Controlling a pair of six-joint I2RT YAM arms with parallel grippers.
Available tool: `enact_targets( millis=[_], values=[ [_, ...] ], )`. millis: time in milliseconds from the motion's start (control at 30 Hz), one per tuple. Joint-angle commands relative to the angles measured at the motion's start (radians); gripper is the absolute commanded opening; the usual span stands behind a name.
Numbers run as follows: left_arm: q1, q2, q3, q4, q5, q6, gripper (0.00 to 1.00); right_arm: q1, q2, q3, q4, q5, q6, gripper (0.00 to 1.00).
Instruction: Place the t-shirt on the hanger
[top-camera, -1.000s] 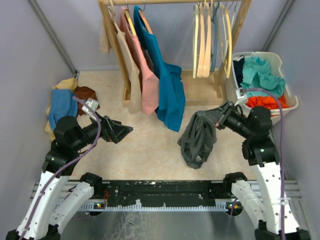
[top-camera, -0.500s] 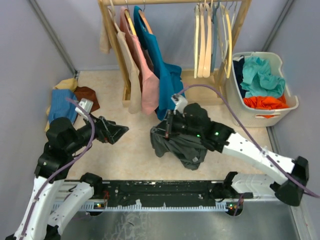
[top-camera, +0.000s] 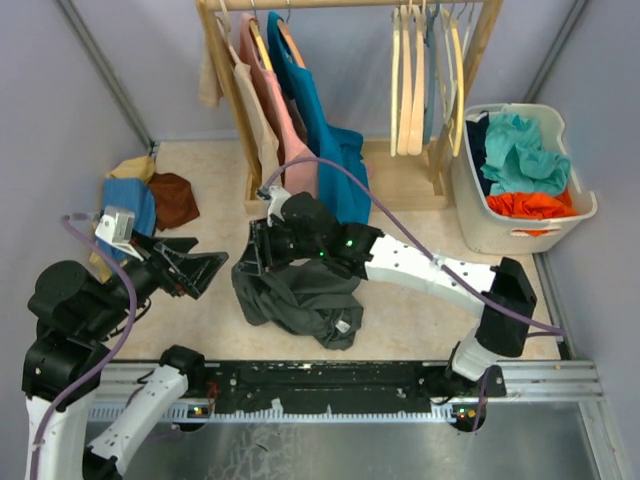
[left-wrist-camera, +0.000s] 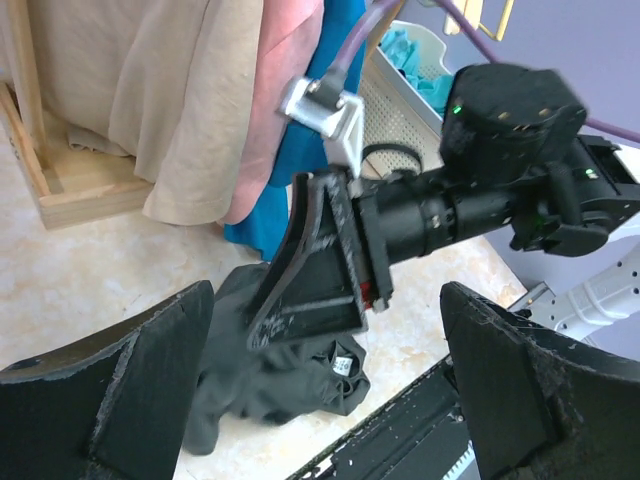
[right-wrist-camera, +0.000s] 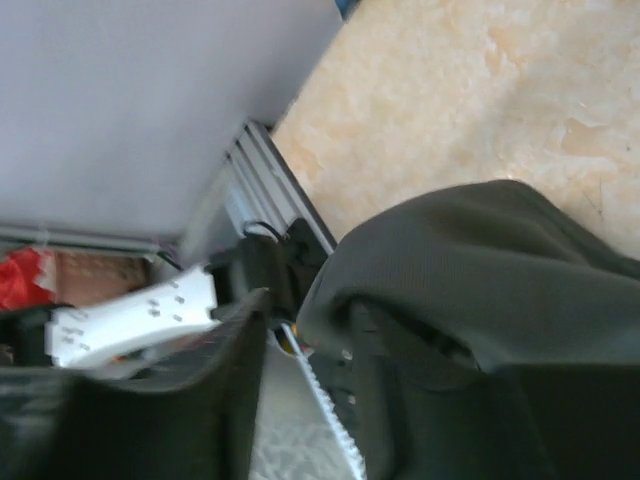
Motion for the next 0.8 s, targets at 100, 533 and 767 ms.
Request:
enact_targets(
  millis=[100,533,767],
  values=[
    [-0.006,-0.005,0.017,-0.036,-0.026,0.017,1.00,0.055,-0.042,-0.048,-0.112,0.048,-0.076,0.62],
    [-0.006,0.111,-0.296,0.101,0.223,-0.011,1.00,0.092,-0.517,-0.599,-0.267,0.488,0.189,0.70],
    [-0.027,0.161,-0.384,0.189,0.243,-0.048,1.00,0.092,-0.618,-0.816,-0.262,0.551,0.325,0.60]
  ],
)
